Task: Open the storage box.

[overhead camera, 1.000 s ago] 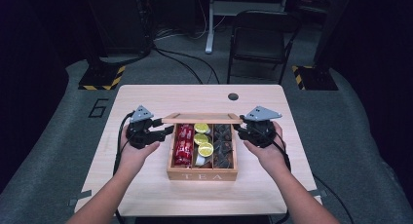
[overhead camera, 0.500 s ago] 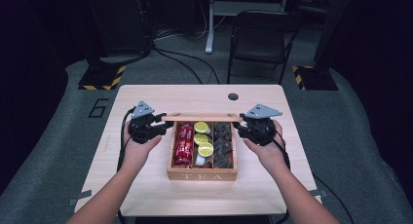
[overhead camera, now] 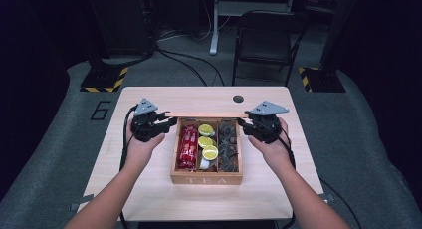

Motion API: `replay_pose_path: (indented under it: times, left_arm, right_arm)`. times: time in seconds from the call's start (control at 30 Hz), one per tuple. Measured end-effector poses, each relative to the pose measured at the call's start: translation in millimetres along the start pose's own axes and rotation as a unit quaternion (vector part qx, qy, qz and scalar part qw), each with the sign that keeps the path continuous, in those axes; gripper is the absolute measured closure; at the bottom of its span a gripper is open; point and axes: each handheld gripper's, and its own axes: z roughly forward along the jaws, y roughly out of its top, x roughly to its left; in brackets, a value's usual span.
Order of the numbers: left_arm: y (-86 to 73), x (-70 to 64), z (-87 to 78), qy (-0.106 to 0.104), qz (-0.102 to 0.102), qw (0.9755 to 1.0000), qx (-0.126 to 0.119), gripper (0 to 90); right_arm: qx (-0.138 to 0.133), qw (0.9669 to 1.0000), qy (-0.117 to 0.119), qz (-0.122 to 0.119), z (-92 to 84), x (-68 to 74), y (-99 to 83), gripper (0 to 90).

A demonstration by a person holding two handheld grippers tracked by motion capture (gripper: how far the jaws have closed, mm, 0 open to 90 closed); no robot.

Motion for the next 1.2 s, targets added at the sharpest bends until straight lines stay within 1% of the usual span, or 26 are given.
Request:
replay_pose_path:
  times: [0.07, 0.1, 0.3, 0.33, 0.4, 0.53, 0.6, 0.63, 0.67, 0.7, 0.73, 0.83, 0.87, 1.03, 1.2]
  left_arm:
    - [2.3, 0.8, 0.5, -0.002, -0.004, 1.0, 0.003, 59.4]
    - [3.6, 1.7, 1.0, -0.001, -0.001, 1.0, 0.002, 59.4]
    - [9.9, 5.0, 3.3, -0.001, -0.004, 1.0, 0.003, 59.6]
    - [10.8, 5.7, 3.5, -0.001, -0.004, 1.0, 0.004, 59.6]
    - [12.6, 6.4, 3.8, -0.002, -0.007, 1.0, 0.007, 59.7]
    - [15.3, 8.0, 4.8, -0.003, -0.004, 1.0, 0.008, 59.7]
    - [16.0, 8.4, 5.3, -0.004, -0.007, 0.9999, 0.007, 59.7]
    - [16.6, 8.9, 5.6, -0.003, -0.006, 1.0, 0.007, 59.8]
    - [17.6, 9.5, 6.0, -0.003, -0.006, 0.9999, 0.007, 59.8]
    - [17.6, 9.5, 6.0, -0.003, -0.006, 0.9999, 0.007, 59.8]
    - [18.2, 10.1, 6.2, -0.003, -0.004, 1.0, 0.008, 59.8]
    - [19.5, 10.4, 6.9, -0.004, -0.007, 0.9999, 0.008, 59.8]
    - [20.0, 11.0, 7.2, -0.003, -0.006, 1.0, 0.007, 59.9]
    - [24.0, 13.4, 9.7, -0.002, -0.011, 0.9999, 0.005, 59.9]
    - [27.7, 16.8, 12.7, -0.003, -0.015, 0.9999, 0.001, 59.9]
  right_arm:
    - [-0.001, 1.0, -0.001, 0.0, 1.2, -1.5, 1.6, 60.4]
    - [-0.002, 1.0, -0.001, 0.003, 1.9, -2.2, 2.5, 60.4]
    - [-0.004, 0.9999, 0.003, 0.011, 3.9, -6.0, 6.6, 59.7]
    - [-0.009, 0.9998, 0.004, 0.019, 5.1, -7.5, 7.7, 59.2]
    - [-0.011, 0.9996, 0.005, 0.025, 6.4, -8.8, 8.2, 59.1]
    - [-0.011, 0.9997, 0.005, 0.024, 8.8, -10.9, 8.7, 59.1]
    - [-0.012, 0.9996, 0.004, 0.025, 9.7, -11.0, 9.0, 59.1]
    - [-0.011, 0.9997, 0.003, 0.022, 10.9, -12.0, 9.4, 59.0]
    - [-0.01, 0.9996, 0.002, 0.027, 12.0, -11.8, 9.8, 58.8]
    - [-0.01, 0.9997, 0.002, 0.024, 12.7, -12.6, 10.1, 58.6]
    - [-0.01, 0.9996, 0.001, 0.027, 13.5, -12.5, 10.6, 58.4]
    - [-0.01, 0.9996, 0.002, 0.025, 14.3, -13.6, 11.0, 58.0]
    - [-0.012, 0.9994, 0.002, 0.033, 15.3, -13.5, 11.4, 57.5]
    - [-0.014, 0.9994, 0.001, 0.032, 17.4, -16.0, 13.0, 56.5]
    - [-0.01, 0.9994, 0.001, 0.032, 21.2, -19.3, 15.3, 56.5]
